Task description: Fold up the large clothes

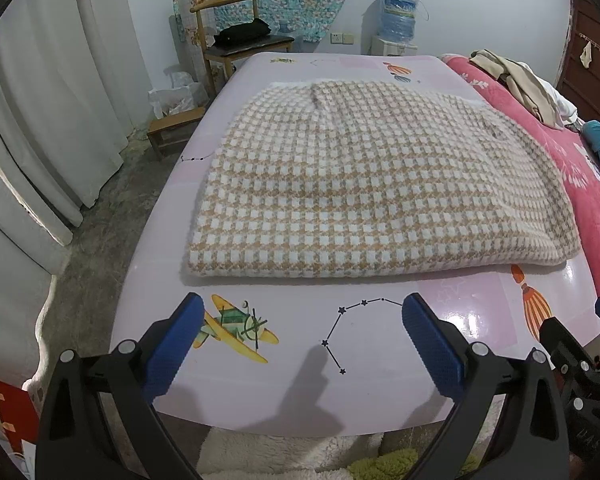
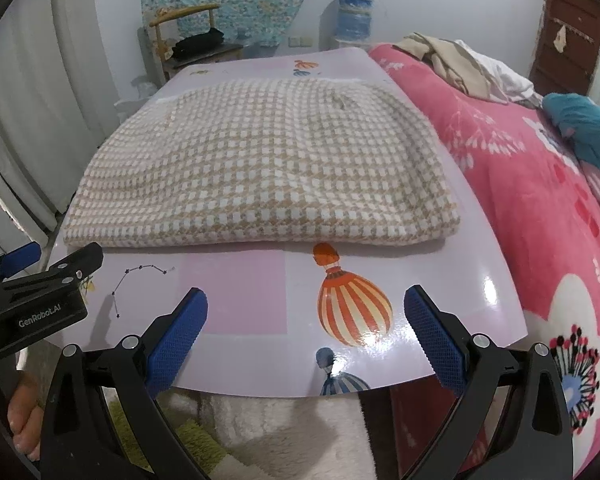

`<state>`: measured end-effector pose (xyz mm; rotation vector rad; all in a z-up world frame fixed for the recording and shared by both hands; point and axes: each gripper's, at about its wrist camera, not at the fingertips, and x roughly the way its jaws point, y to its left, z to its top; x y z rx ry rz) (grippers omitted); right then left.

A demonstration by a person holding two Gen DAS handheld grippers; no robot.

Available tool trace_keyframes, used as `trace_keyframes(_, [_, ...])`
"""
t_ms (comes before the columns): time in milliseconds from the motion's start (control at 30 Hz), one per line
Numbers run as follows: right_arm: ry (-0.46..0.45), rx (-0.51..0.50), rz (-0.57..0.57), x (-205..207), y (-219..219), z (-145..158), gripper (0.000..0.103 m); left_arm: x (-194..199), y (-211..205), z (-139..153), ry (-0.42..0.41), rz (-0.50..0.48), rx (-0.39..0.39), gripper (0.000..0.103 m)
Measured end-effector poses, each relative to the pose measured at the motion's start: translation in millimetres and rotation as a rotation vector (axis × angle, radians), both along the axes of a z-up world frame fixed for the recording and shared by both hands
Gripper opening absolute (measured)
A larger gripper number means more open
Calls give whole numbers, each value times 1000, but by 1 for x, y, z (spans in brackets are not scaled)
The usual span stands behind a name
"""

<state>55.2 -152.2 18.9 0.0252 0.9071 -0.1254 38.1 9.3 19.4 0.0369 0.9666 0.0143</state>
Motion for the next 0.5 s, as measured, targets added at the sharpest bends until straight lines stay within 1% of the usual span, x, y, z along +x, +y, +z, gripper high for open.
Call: trace_keyframes(500, [6,1,-2,1,-4,-1,95,1,-4,-1,7,-1,2,97])
